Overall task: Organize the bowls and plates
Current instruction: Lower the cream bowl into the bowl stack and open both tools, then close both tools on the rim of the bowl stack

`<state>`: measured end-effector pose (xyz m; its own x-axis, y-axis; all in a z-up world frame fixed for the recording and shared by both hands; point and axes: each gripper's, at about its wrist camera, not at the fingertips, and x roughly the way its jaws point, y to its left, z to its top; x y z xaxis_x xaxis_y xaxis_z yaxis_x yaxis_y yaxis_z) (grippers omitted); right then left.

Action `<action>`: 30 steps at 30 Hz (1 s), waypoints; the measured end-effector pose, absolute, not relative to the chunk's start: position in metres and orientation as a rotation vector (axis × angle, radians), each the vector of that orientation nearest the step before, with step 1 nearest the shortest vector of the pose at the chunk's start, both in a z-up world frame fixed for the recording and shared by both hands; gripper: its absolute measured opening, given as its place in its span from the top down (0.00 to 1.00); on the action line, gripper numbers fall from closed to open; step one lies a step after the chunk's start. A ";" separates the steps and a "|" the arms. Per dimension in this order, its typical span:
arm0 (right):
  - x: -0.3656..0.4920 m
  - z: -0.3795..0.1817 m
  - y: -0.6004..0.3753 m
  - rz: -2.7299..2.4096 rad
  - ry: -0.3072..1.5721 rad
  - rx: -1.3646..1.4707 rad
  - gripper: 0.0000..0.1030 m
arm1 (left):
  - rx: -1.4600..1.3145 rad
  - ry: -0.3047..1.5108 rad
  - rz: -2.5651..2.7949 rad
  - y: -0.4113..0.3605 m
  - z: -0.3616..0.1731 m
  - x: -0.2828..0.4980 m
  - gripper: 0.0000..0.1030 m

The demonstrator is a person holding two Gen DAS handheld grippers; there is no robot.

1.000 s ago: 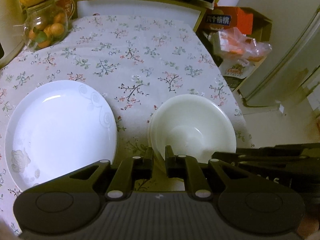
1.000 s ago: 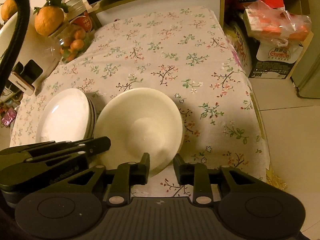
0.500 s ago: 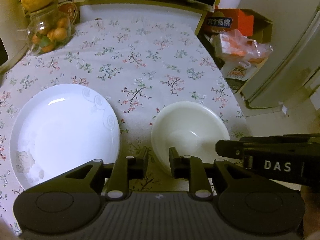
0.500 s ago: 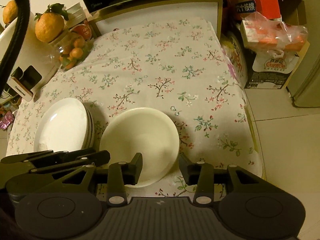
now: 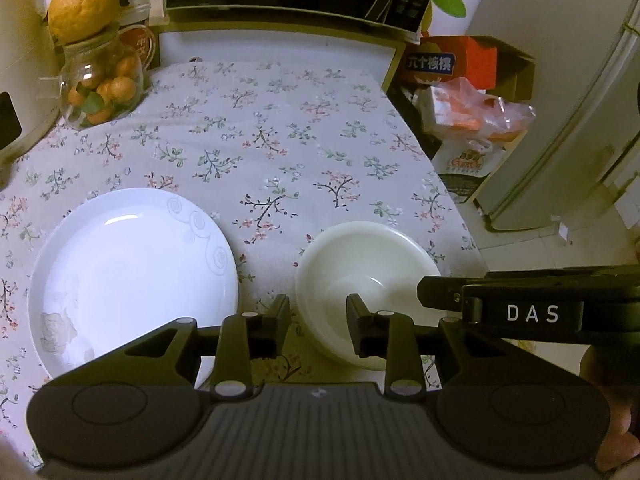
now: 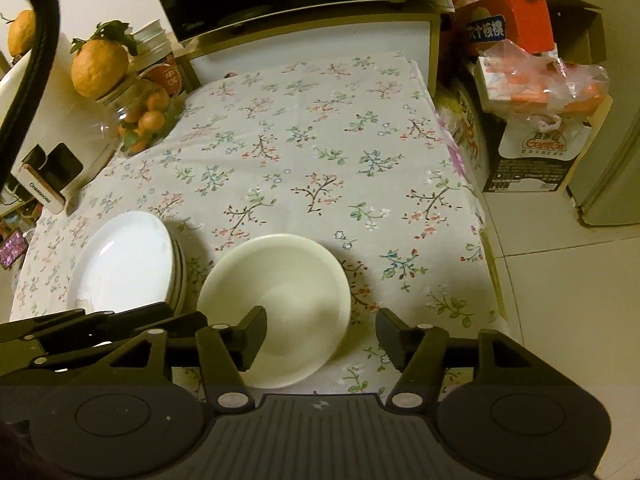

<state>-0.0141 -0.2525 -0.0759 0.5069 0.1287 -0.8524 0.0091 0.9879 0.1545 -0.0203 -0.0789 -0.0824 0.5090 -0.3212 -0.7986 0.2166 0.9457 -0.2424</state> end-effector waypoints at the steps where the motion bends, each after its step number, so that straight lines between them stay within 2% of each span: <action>1: -0.013 -0.077 -0.254 0.064 1.041 0.150 0.37 | -0.125 0.990 -0.326 -0.078 -0.084 -0.019 0.71; 6: -0.007 -0.085 -0.259 0.037 1.071 0.200 0.34 | -0.157 1.011 -0.336 -0.076 -0.090 -0.012 0.65; 11: -0.004 -0.089 -0.266 0.000 1.079 0.249 0.32 | -0.190 1.019 -0.336 -0.072 -0.093 -0.006 0.55; 14: -0.002 -0.092 -0.271 -0.020 1.086 0.292 0.28 | -0.206 1.020 -0.338 -0.070 -0.095 -0.003 0.53; 16: -0.001 -0.094 -0.273 -0.026 1.093 0.318 0.28 | -0.194 1.013 -0.340 -0.072 -0.096 -0.004 0.56; 18: 0.000 -0.097 -0.273 -0.034 1.102 0.330 0.28 | -0.182 1.009 -0.348 -0.075 -0.097 -0.003 0.63; 20: 0.001 -0.101 -0.272 -0.033 1.109 0.330 0.30 | -0.175 1.018 -0.362 -0.077 -0.100 -0.002 0.74; 21: 0.002 -0.102 -0.271 -0.029 1.113 0.330 0.32 | -0.174 1.024 -0.364 -0.078 -0.101 -0.001 0.76; 27: 0.006 -0.117 -0.264 -0.017 1.162 0.331 0.46 | -0.155 1.053 -0.352 -0.080 -0.115 0.004 0.77; 30: 0.009 -0.123 -0.260 -0.024 1.178 0.317 0.56 | -0.154 1.068 -0.348 -0.080 -0.120 0.006 0.82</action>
<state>0.0088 -0.2603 -0.1230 0.3876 0.1462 -0.9102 0.1837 0.9553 0.2316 0.0064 -0.0805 -0.1203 0.4335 -0.3520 -0.8296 0.2041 0.9350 -0.2901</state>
